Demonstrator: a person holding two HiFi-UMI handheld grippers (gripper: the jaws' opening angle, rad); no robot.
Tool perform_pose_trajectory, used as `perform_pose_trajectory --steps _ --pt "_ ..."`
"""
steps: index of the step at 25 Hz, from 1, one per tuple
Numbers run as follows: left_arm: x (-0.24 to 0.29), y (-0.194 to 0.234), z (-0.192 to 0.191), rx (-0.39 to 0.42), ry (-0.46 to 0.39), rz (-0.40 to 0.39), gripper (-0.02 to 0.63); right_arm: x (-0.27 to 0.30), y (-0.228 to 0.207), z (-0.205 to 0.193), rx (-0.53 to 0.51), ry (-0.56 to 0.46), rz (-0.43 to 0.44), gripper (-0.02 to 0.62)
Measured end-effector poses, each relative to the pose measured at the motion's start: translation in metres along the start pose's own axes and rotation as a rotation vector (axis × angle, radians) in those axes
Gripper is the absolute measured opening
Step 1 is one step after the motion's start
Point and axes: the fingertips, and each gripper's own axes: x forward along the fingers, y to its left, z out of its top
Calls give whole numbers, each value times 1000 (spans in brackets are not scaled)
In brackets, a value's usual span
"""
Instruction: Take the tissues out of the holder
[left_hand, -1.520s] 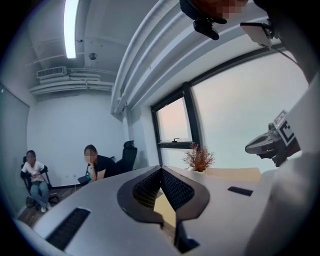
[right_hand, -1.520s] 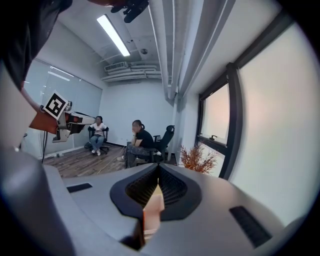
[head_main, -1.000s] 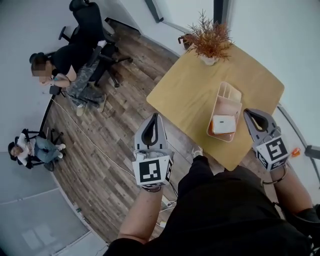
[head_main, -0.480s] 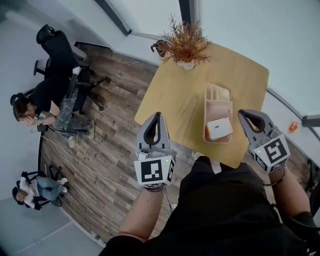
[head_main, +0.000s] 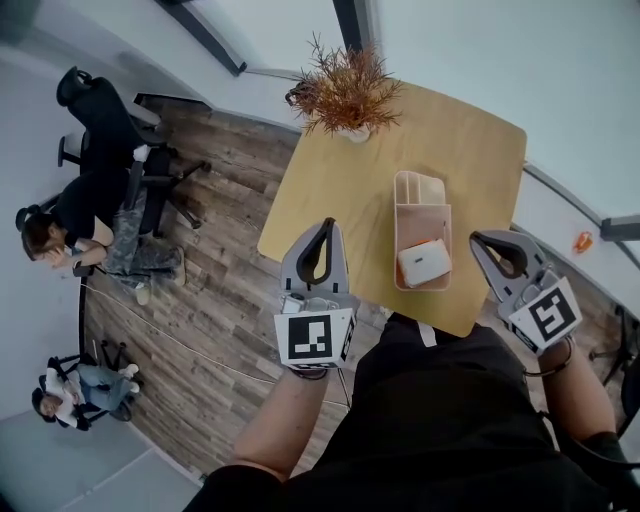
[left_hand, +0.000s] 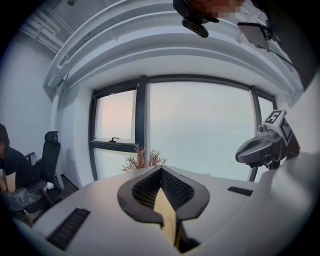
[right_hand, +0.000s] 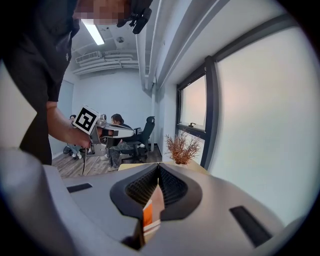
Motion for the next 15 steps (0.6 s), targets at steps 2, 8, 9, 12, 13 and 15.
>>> perform_pose_trajectory --steps 2,8,9,12,13,15 --pt "1 -3 -2 7 12 10 5 -1 -4 -8 5 2 11 5" --pt "-7 -14 -6 26 40 66 5 4 -1 -12 -13 -29 109 5" --pt "-8 -17 -7 21 41 70 5 5 -1 -13 -13 -35 128 5" --pt "-10 -25 -15 -7 50 86 5 6 -3 -16 3 -60 181 5" --pt "-12 -26 -16 -13 53 93 5 6 -2 -15 6 -74 196 5" --pt "-16 -28 -17 -14 48 99 5 6 1 -11 23 -114 215 5"
